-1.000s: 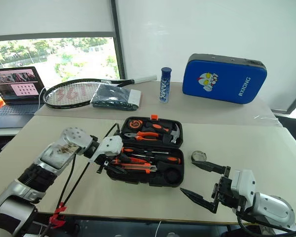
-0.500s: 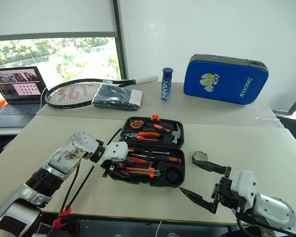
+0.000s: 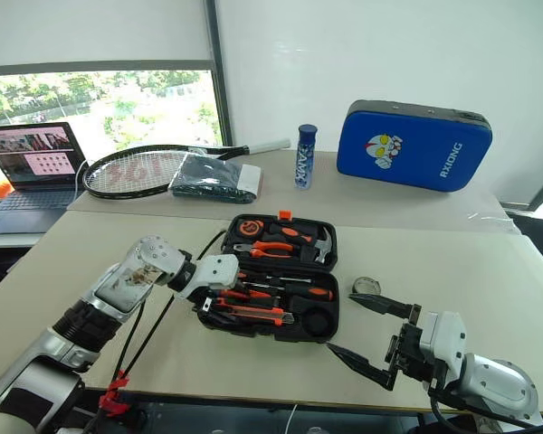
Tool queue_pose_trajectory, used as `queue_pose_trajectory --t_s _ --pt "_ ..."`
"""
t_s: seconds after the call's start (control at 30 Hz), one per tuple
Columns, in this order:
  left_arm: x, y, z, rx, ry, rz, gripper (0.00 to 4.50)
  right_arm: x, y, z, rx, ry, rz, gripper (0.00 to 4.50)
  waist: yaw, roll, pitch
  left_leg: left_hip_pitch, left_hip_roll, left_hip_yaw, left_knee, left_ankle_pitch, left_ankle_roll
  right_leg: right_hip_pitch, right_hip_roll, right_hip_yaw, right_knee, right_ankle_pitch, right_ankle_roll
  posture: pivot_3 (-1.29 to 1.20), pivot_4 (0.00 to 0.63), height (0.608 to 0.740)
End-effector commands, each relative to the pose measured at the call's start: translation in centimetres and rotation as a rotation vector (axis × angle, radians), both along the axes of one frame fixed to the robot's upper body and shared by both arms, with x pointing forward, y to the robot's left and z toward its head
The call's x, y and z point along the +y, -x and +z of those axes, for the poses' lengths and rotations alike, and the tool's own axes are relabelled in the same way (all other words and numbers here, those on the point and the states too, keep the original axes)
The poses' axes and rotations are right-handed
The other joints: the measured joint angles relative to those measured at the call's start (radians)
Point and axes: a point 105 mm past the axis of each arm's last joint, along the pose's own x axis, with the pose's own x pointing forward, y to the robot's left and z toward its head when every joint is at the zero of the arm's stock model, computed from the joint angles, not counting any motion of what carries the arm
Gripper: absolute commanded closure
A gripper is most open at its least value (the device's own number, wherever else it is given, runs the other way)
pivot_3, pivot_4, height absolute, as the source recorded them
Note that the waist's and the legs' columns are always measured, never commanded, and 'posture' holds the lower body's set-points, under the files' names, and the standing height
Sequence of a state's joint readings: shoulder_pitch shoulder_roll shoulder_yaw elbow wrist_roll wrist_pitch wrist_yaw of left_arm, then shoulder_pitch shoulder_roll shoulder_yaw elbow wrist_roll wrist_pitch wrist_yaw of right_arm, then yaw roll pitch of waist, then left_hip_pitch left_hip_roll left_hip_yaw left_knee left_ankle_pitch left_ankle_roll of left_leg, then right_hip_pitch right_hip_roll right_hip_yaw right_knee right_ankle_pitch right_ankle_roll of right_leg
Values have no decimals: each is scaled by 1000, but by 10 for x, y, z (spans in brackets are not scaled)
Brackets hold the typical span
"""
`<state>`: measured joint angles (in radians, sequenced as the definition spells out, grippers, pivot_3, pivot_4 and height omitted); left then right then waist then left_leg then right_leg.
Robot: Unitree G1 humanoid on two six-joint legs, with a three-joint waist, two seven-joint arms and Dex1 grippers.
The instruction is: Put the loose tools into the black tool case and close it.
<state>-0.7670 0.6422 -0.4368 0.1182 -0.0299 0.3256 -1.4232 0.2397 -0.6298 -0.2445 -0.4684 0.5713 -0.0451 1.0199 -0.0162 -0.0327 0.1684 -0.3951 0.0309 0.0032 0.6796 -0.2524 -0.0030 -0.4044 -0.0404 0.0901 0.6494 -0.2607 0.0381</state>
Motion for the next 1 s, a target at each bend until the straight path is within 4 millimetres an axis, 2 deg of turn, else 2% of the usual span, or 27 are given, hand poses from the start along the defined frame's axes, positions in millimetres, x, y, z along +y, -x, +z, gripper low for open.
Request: queue_pose_trajectory --t_s 0.03,0.2,0.27,0.47,0.5,0.6,0.8,1.0 --pt "-5 4 24 -40 55 -50 727 2 1 9 -52 -5 3 0 1 0 0 0 0 0 0 0 0 0 0 0 0 0 0 0 150 740" --pt "-10 12 49 3 163 -74 727 1 1 7 -48 -4 3 0 1 0 0 -1 0 0 0 0 0 0 0 0 0 0 0 0 150 740" --pt "-10 5 53 -25 204 -41 1106 1 1 7 -46 -5 3 0 1 0 0 0 0 0 0 0 0 0 0 0 0 0 0 0 150 740" --pt "-1 5 30 6 182 -24 2956 2 0 6 -49 -8 6 0 -1 0 0 0 0 0 0 0 0 0 0 0 0 0 0 0 150 740" --pt "2 7 24 11 166 -26 3433 2 0 6 -49 -8 5 0 -1 0 0 0 0 0 0 0 0 0 0 0 0 0 0 0 150 740" --pt "2 10 17 54 184 -9 4381 3 0 5 -49 -8 7 0 0 0 0 0 0 0 0 0 0 0 0 0 1 0 0 0 150 740" --pt "8 6 -6 28 97 37 4477 4 -1 5 -50 -10 12 0 2 0 0 0 0 0 1 0 0 0 0 0 1 0 0 0 150 740" --pt "10 11 -24 76 43 48 4477 4 -3 6 -52 -9 13 0 2 1 -1 1 0 0 1 0 0 1 0 0 1 0 0 0 150 740"
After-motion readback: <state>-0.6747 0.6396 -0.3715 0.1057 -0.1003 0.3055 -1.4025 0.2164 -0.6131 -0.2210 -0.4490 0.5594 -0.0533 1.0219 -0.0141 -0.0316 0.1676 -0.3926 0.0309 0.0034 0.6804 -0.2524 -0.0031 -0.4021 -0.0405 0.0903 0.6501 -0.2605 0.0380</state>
